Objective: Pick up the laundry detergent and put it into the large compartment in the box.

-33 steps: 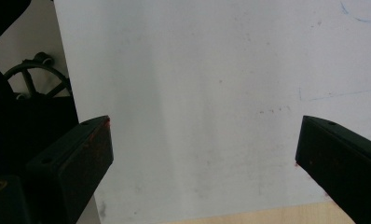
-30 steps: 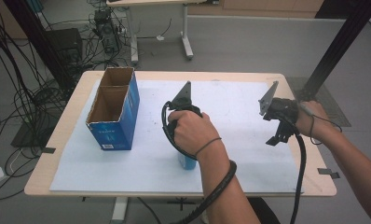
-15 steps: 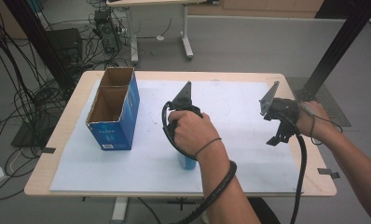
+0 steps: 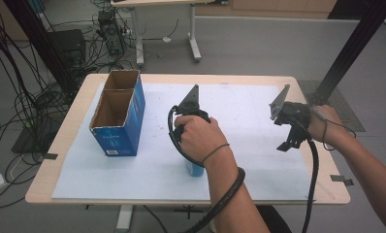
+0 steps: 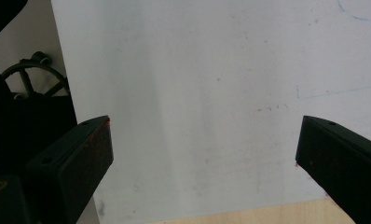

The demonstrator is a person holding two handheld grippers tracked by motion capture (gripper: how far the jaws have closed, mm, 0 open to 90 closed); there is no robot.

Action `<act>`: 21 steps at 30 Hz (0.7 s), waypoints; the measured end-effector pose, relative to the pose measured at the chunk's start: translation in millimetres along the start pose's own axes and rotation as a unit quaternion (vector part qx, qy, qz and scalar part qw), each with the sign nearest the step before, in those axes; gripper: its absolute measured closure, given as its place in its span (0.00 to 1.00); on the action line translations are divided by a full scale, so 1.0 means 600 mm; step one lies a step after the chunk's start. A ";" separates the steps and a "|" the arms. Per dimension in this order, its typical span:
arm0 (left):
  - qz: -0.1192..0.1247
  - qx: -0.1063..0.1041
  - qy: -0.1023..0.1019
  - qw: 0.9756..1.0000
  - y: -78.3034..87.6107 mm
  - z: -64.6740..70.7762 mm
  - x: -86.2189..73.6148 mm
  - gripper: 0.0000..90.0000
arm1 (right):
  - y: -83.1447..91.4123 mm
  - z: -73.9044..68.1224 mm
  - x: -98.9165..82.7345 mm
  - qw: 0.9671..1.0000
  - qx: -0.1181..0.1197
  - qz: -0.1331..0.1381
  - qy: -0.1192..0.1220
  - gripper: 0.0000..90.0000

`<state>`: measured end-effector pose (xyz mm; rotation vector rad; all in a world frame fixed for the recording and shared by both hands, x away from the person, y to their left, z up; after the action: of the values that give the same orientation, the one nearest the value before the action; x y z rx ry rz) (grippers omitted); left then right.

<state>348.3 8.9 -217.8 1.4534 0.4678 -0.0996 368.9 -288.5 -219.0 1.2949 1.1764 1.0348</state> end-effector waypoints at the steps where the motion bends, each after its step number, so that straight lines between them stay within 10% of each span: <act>1: -0.001 0.001 -0.001 1.000 0.001 0.000 0.000 0.41 | 0.000 -0.001 0.000 1.000 0.000 0.000 -0.001 0.04; 21: -0.003 0.002 -0.003 1.000 0.000 -0.001 -0.001 0.41 | 0.005 -0.005 0.007 1.000 -0.005 -0.005 0.003 0.05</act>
<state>347.5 9.2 -217.3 1.4550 0.4670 -0.1088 366.8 -284.0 -216.2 1.2780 1.1797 1.0377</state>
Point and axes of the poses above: each handheld gripper's, and its own axes: y roughly backward along the jaws, x roughly out of its top, z roughly to its right, the point moved 5 cm from there along -y, roughly forward along the jaws, and after that the axes turned 14 degrees about -z, right-handed, at the moved point
